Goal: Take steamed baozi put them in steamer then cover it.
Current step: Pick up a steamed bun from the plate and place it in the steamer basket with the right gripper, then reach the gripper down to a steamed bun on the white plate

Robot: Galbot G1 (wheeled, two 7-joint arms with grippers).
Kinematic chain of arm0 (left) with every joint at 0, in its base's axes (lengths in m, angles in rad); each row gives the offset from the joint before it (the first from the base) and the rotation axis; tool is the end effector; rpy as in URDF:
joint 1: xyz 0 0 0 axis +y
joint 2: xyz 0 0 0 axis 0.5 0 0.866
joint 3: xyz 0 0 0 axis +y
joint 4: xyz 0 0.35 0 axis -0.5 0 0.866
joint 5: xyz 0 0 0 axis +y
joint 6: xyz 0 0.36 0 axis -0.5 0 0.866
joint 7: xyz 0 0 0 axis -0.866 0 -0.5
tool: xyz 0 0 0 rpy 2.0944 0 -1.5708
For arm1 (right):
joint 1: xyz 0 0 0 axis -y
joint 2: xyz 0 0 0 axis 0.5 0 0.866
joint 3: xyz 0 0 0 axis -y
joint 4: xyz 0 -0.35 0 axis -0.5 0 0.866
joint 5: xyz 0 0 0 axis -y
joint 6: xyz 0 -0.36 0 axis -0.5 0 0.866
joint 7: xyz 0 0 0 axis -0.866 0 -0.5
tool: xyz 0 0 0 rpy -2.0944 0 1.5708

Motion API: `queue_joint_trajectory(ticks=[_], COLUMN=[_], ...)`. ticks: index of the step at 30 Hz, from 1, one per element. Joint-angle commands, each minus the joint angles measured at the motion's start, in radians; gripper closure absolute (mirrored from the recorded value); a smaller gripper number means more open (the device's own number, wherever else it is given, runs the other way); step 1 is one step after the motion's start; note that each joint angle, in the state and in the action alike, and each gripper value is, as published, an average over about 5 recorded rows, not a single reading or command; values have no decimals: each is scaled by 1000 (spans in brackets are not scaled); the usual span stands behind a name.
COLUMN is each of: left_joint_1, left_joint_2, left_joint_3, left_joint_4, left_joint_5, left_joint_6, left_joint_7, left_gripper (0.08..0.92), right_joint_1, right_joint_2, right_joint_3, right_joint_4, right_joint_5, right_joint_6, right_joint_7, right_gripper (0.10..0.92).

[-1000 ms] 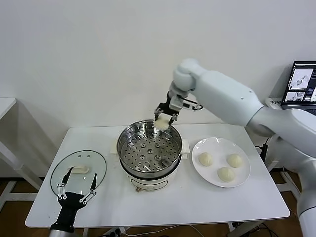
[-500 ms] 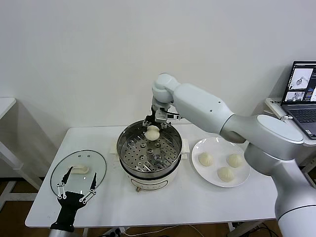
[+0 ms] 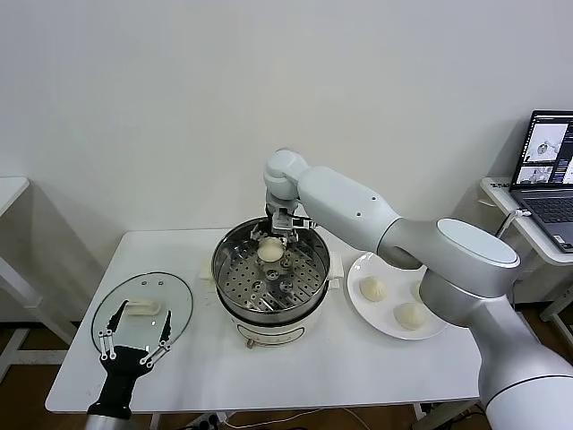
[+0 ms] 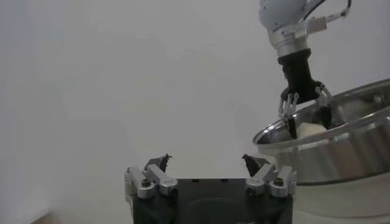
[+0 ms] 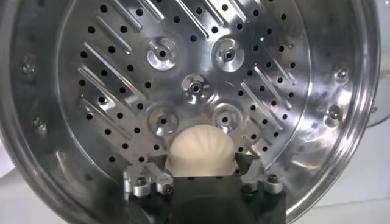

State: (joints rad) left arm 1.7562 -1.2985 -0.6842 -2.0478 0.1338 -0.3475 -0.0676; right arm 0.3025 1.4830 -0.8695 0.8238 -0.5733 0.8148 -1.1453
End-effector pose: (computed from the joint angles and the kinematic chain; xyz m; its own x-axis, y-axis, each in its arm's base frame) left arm 0.1327 0.0989 -0.3301 -0.9882 0.0740 -0.1344 0.0110 0.9080 0.4188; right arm 0.6104 0.2068 -0.0893 -0.1784 -0.1737 0.9685 0.0250 -0.9848 -0.1720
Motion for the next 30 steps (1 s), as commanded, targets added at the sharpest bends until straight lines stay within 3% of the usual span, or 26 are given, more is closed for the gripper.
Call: queue_joint_trajectory(ticks=[1, 6, 13, 17, 22, 30], left_joint_1=[1, 1, -9, -15, -26, -27], left_joint_2=[1, 7, 13, 17, 20, 22], left_joint_3=[-5, -7, 9, 17, 23, 18], left_joint_4=[-5, -1, 10, 12, 19, 19], left_joint_5=[-2, 0, 4, 4, 4, 1], left_joint_6=[3, 6, 9, 9, 8, 3], left_joint_7=[-1, -4, -9, -9, -9, -8], left_gripper=[177, 177, 177, 177, 177, 177], right_joint_1=[56, 185, 339, 346, 275, 98], right_joint_2=[-66, -227, -492, -622, -718, -665], right_joint_3=[-18, -100, -282, -372, -470, -485], right_joint_4=[111, 236, 248, 248, 240, 164], right_joint_5=[175, 530, 931, 1012, 1008, 962], right_joint_6=[-78, -321, -699, -795, -844, -859], right_joint_7=[-88, -193, -178, -162, -117, -23], right_gripper=[203, 203, 203, 203, 203, 203])
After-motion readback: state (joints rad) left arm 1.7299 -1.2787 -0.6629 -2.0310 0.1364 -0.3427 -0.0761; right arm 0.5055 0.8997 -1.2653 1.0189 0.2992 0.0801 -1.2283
